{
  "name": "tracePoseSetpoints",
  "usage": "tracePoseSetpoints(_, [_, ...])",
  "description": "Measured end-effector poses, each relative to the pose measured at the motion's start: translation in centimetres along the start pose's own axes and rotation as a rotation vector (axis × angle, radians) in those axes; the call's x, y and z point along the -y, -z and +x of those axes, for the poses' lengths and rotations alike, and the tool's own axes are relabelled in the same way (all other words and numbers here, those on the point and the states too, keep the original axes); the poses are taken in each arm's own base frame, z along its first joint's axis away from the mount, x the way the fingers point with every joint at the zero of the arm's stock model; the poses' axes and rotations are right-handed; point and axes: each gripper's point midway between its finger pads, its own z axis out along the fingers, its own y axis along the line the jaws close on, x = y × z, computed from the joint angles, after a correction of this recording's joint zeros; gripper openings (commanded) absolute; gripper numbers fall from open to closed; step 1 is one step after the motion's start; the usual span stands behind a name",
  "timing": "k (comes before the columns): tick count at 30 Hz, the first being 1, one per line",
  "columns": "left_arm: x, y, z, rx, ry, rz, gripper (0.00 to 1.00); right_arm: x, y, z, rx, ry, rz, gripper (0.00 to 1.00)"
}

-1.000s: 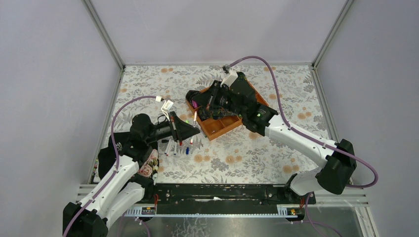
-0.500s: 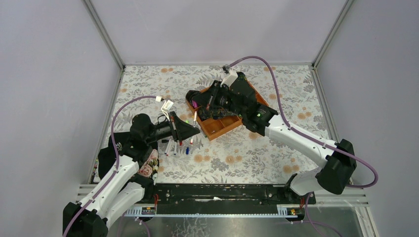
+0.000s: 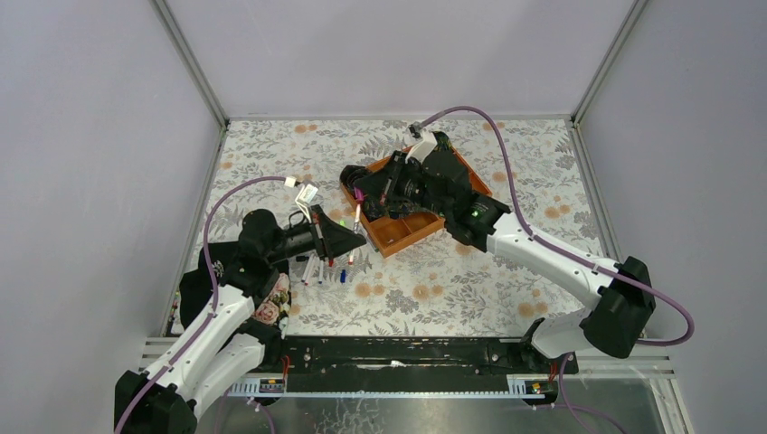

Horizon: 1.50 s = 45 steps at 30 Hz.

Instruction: Insert the pens into the pen caps

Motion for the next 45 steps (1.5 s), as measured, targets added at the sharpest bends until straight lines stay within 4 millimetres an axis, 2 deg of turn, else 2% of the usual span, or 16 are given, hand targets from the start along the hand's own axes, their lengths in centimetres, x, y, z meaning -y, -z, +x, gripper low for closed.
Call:
tracePoseSetpoints(10, [-0.1,0.0,0.1,-0.001,0.004,-0.004,0.0,-0.1,0.2,0.3,-0.004,-0.002,-0.004,0.0])
tracePoseSetpoints(17, [-0.2,0.0,0.2,0.001,0.005,-0.008,0.0,-0.5,0.1,1.5,-0.022,0.002,-0.018,0.0])
tracePoseSetpoints(24, [-0.1,0.2,0.2,0.005,0.005,-0.015,0.0,-0.7,0.4,1.8,0.018,0.003,-0.035,0.0])
tracePoseSetpoints(33, [0.1,0.5,1.1,-0.024,0.029,-0.018,0.0,-0.3,2.0,3.6,0.118,0.01,-0.047,0.0])
tracePoseSetpoints(37, [-0.1,0.5,1.3,-0.024,0.04,-0.026,0.0,-0.4,2.2,4.9,0.112,0.021,-0.05,0.0])
tracePoseSetpoints(45, [-0.1,0.7,1.7,-0.036,0.051,-0.029,0.0,-0.4,2.2,5.5,0.126,0.029,-0.059,0.0])
